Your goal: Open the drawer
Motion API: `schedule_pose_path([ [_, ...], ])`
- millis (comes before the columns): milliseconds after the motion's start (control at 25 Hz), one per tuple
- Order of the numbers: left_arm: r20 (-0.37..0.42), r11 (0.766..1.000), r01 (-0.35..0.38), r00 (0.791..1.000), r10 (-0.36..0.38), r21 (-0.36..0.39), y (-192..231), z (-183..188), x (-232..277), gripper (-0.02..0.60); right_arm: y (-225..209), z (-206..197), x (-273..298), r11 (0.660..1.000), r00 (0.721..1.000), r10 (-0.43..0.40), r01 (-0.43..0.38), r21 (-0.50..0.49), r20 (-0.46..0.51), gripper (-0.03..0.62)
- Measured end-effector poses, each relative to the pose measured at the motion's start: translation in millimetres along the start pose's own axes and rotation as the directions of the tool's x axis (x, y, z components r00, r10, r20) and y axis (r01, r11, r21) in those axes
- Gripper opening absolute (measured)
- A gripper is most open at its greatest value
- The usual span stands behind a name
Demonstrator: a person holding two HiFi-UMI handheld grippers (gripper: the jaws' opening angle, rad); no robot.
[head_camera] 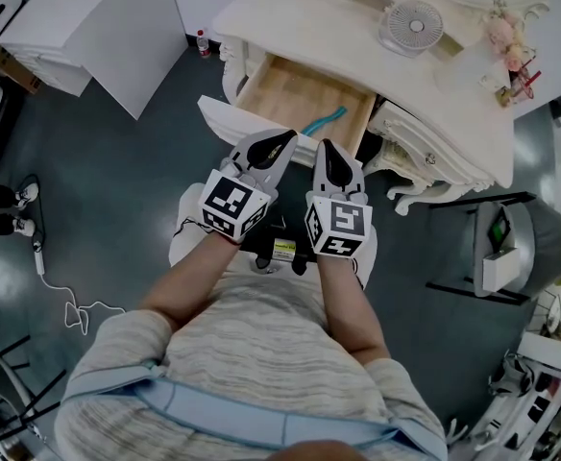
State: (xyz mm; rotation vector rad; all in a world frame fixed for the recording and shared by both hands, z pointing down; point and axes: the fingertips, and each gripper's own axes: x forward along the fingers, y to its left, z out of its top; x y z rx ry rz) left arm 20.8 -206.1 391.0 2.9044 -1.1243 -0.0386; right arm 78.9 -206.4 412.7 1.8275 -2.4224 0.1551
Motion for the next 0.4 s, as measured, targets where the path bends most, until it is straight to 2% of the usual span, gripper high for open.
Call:
schedule_pose_path([
  [400,0.001,1.000,0.002,1.000,-0.002,0.007,-0.9,0.6,-0.2,0.014,0.9,0.5,-0.5,1.000,1.000,0.001,-0.001,-0.003,-0.001,0.008],
])
